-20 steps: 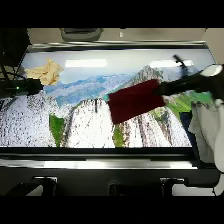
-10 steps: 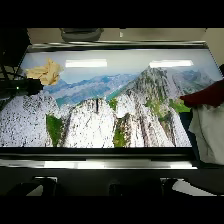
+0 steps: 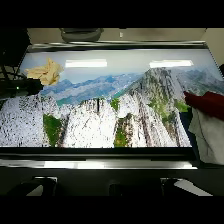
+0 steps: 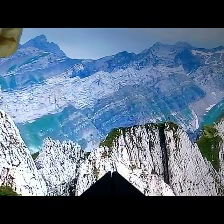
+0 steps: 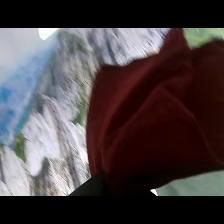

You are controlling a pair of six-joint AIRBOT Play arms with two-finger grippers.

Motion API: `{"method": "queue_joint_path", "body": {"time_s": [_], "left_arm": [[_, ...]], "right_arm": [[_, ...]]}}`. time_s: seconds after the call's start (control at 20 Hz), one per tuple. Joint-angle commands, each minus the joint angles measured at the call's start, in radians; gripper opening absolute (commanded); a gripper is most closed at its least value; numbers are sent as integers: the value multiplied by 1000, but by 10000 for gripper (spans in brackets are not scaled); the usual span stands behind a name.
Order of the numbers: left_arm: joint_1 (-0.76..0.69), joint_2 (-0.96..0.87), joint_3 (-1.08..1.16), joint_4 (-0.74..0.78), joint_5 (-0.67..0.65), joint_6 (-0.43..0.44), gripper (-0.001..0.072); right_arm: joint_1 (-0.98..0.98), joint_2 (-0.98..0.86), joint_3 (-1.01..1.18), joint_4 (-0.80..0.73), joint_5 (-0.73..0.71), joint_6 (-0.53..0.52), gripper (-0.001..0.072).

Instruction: Fold the shirts.

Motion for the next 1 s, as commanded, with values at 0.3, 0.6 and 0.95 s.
{"method": "queue_joint_path", "body": {"time_s": [0.3, 0.6, 0.95], "left_arm": [[0, 1, 0, 0, 0, 0, 31], [0, 1, 5, 0, 3, 0, 31], [-18, -122, 350, 198, -44, 55, 27]], "right_arm": [[-39, 20, -305, -552, 47, -37, 44], [-39, 20, -378, -598, -39, -61, 414], [214, 63, 60, -336, -486, -214, 665]]}}
